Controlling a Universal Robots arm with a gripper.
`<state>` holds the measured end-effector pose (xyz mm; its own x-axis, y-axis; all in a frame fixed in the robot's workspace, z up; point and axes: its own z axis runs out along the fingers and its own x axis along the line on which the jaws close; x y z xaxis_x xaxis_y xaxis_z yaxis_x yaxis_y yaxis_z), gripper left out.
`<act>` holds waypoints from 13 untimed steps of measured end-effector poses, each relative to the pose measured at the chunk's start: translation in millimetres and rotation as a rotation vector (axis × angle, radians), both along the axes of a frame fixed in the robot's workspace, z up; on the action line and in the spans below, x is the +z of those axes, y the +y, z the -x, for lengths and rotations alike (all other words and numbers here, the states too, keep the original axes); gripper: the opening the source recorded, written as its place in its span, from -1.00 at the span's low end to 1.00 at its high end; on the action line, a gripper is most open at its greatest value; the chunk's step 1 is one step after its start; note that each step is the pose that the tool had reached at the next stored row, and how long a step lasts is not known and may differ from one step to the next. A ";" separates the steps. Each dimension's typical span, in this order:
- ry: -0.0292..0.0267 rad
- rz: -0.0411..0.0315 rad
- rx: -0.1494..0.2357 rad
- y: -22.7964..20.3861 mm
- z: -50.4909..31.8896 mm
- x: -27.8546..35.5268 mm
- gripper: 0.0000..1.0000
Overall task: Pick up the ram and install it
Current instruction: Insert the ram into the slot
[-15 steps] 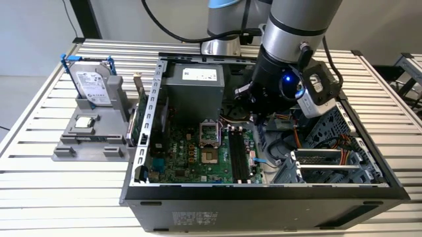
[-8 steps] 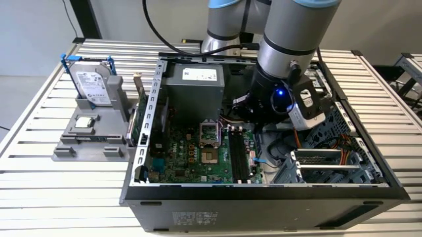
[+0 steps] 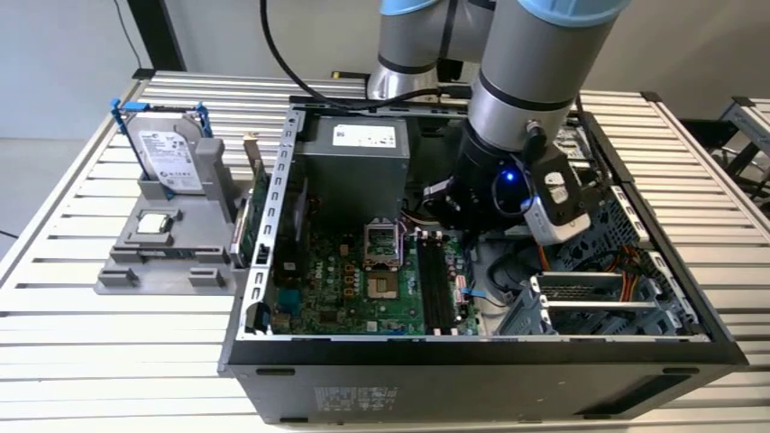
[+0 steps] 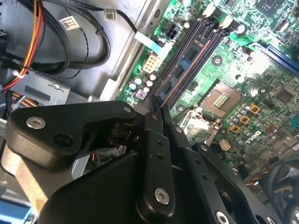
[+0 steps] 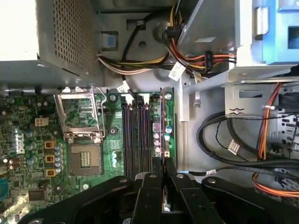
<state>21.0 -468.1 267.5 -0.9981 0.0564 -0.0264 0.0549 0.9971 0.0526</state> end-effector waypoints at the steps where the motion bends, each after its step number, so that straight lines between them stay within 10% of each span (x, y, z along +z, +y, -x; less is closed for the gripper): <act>1: 0.0001 0.0003 0.000 -0.8 0.0 -1.4 -1.00; 13: 0.0001 0.0006 0.000 -9.2 4.2 -18.2 -1.00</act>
